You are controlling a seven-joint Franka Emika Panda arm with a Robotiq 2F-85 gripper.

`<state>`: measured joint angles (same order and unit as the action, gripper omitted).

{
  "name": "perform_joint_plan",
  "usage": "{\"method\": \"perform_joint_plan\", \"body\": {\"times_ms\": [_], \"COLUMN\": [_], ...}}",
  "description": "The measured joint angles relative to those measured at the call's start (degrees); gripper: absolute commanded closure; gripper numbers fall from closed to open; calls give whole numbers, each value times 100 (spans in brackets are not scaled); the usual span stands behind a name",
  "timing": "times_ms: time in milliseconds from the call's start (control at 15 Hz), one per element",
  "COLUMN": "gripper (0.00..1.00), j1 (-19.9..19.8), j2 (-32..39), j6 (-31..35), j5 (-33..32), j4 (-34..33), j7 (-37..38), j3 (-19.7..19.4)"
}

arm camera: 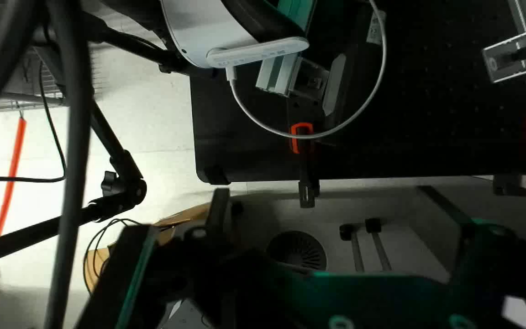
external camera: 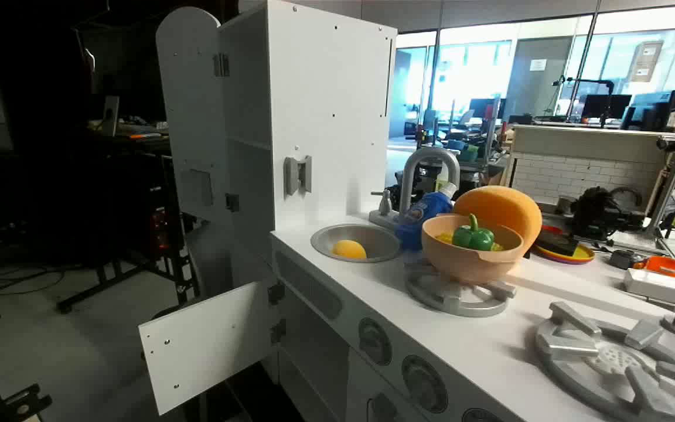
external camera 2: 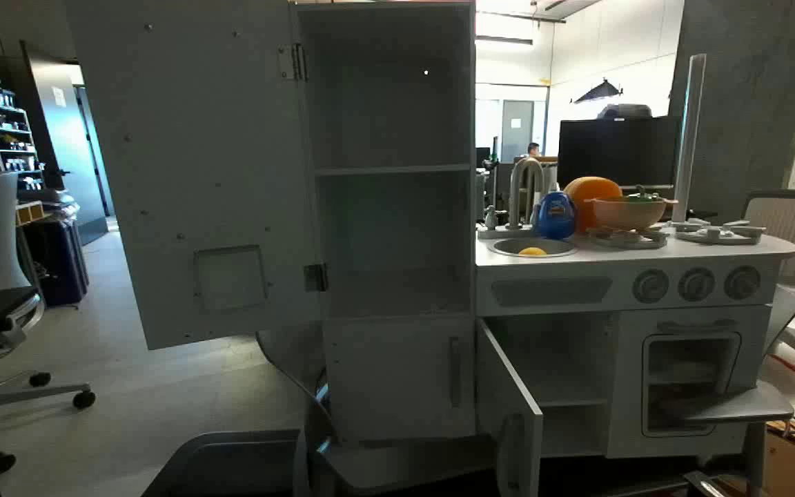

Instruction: Remove the yellow sponge from the sink and place it inside the bottom cabinet, pick up the green pepper and put it inside the bottom cabinet.

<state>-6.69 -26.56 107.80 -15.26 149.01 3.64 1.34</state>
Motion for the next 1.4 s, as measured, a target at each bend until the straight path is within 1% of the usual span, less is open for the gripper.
{"method": "perform_joint_plan", "body": {"times_ms": [600,800,1067,1400], "gripper": [0,0,0,0], "j1": [24,85,92,92], "j2": [7,145,649,1735], "j6": [20,237,762,1097], "j5": [5,10,10,56], "j4": [-13,-191,-839,-2130], "j7": [0,60,152,151], "j3": [-9,-8,-35,-111]}}
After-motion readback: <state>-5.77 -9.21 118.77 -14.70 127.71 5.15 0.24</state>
